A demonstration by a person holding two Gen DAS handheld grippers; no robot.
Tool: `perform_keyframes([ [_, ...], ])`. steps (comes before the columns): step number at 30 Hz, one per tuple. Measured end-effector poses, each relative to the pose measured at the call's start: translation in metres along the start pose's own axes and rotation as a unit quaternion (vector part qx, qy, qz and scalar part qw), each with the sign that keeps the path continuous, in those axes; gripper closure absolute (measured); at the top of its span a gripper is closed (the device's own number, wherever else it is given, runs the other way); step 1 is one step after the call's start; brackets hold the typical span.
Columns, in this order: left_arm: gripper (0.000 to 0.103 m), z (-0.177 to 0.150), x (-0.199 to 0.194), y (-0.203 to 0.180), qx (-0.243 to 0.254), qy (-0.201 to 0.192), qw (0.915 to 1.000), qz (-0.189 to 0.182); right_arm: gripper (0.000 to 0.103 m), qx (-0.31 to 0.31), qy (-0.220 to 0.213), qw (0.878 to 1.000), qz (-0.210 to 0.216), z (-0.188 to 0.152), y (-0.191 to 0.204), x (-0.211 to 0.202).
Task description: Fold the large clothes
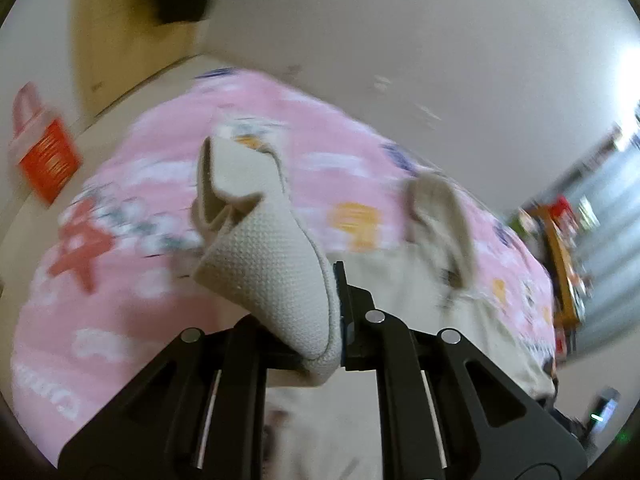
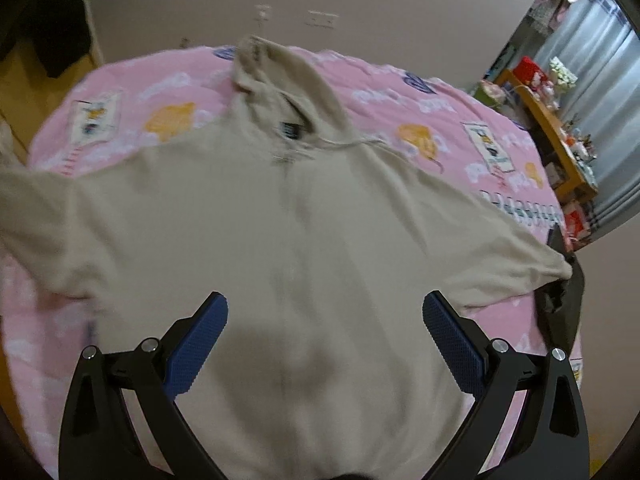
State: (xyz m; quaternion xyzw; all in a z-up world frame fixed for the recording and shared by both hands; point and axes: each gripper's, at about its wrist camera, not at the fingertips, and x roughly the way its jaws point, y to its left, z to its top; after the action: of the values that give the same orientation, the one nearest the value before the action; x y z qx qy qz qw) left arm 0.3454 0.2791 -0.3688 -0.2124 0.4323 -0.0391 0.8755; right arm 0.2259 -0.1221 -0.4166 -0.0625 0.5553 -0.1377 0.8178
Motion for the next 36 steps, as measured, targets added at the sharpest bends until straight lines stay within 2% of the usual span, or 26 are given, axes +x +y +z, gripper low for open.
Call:
perform_keyframes([
  [6,0.092,-0.031,0.030,-0.151,0.090,0.005,0.9945,-0.052,0.008,0.032,0.041,0.998,-0.021,0.003,-0.088,0.083],
  [9,0.092,-0.053,0.058,-0.211,0.107,0.020,0.9908,-0.081,0.008,0.050,0.047,0.997,-0.028,0.005,-0.132,0.110],
  [14,0.092,-0.108,0.121,-0.295,0.122,0.059,0.9823,-0.129,0.008,0.059,0.058,0.994,-0.070,-0.002,-0.188,0.160],
  [18,0.092,-0.167,0.183,-0.325,0.118,0.114,0.9772,-0.135,0.008,0.074,0.072,0.991,-0.086,-0.015,-0.222,0.198],
  [22,0.092,-0.228,0.237,-0.335,0.144,0.177,0.9660,-0.121,0.008,0.071,0.077,0.990,-0.097,-0.026,-0.236,0.223],
  [24,0.092,-0.253,0.254,-0.340,0.170,0.200,0.9584,-0.112,0.008,0.072,0.079,0.989,-0.100,-0.030,-0.241,0.230],
  [26,0.092,-0.268,0.263,-0.344,0.204,0.217,0.9509,-0.084,0.008,0.077,0.083,0.989,-0.095,-0.035,-0.243,0.236],
  [29,0.091,-0.279,0.264,-0.354,0.233,0.232,0.9430,-0.048,0.008,0.074,0.097,0.989,-0.085,-0.044,-0.238,0.249],
  [31,0.087,-0.278,0.256,-0.357,0.248,0.227,0.9409,-0.046,0.008,0.067,0.109,0.989,-0.079,-0.049,-0.233,0.256],
  [32,0.080,-0.277,0.255,-0.358,0.249,0.229,0.9397,-0.051,0.008,0.065,0.108,0.989,-0.081,-0.050,-0.230,0.257],
  [34,0.052,-0.276,0.251,-0.357,0.245,0.235,0.9386,-0.062,0.008,0.070,0.106,0.989,-0.081,-0.049,-0.230,0.254],
  [35,0.031,-0.276,0.249,-0.355,0.241,0.233,0.9398,-0.065,0.008,0.076,0.104,0.989,-0.078,-0.049,-0.231,0.252],
  [36,0.026,-0.272,0.245,-0.350,0.236,0.228,0.9423,-0.068,0.008,0.084,0.102,0.988,-0.075,-0.048,-0.232,0.250],
])
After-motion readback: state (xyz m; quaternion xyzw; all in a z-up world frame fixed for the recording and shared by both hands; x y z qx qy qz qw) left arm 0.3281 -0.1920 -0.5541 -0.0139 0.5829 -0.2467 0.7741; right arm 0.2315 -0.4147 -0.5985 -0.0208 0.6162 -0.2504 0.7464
